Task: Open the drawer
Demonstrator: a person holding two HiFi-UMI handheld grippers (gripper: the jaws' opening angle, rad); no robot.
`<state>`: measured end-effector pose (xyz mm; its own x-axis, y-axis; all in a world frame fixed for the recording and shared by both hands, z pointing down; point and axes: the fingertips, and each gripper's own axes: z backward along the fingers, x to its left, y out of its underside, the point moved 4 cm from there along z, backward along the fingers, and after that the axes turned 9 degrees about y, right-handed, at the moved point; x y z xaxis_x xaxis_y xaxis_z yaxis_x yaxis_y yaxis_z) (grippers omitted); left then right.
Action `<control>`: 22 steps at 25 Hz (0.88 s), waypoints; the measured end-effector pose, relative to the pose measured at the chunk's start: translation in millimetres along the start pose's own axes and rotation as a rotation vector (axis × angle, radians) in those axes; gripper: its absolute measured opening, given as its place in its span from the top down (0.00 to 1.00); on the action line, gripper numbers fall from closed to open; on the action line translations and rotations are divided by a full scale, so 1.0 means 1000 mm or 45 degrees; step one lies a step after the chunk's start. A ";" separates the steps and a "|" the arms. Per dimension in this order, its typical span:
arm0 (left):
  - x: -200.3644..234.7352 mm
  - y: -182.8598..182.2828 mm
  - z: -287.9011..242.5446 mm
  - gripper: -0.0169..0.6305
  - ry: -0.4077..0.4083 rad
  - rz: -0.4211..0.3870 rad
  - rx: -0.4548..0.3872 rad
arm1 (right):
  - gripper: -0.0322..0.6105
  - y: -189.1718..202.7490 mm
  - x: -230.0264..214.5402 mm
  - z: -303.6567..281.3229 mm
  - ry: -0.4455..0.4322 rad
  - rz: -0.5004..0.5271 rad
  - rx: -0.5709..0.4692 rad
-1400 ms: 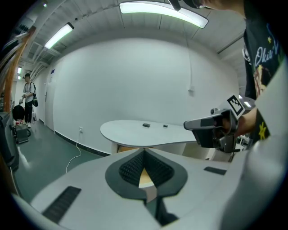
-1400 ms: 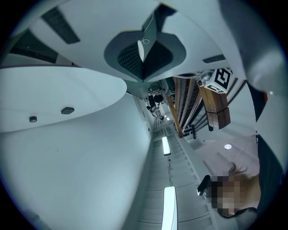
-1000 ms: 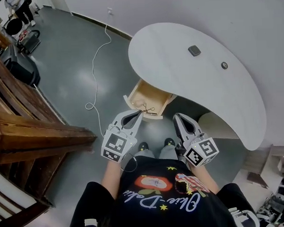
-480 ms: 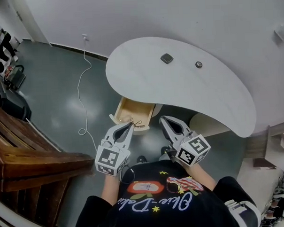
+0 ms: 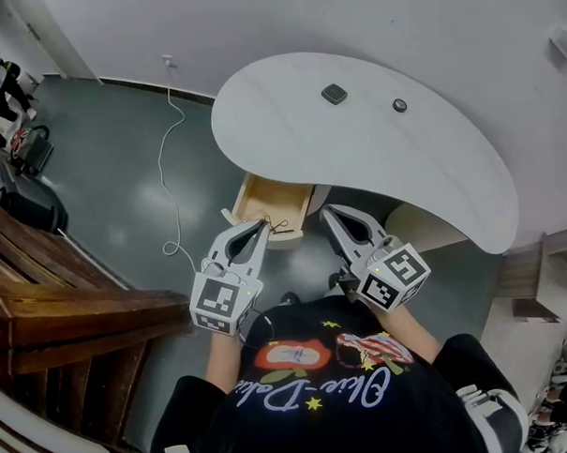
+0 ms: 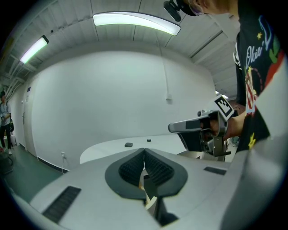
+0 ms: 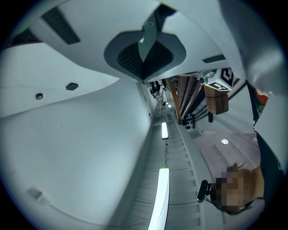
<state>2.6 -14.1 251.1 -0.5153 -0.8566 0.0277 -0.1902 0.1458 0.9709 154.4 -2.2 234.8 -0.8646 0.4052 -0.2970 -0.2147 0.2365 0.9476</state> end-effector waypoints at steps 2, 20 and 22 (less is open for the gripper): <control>-0.001 0.000 0.000 0.97 0.000 0.002 -0.001 | 0.95 0.000 0.000 0.001 0.001 0.000 0.001; -0.003 0.002 0.000 0.97 -0.039 0.038 -0.019 | 0.95 0.004 -0.003 0.004 -0.020 -0.019 0.034; -0.002 0.005 0.001 0.97 -0.043 0.045 -0.019 | 0.95 0.005 -0.002 0.005 -0.015 -0.021 0.035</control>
<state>1.9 -10.7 255.6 -0.5491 -0.8340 0.0539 -0.1594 0.1679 0.9728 157.3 2.2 240.0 -0.8556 0.4117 -0.3138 -0.2160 0.2669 0.9392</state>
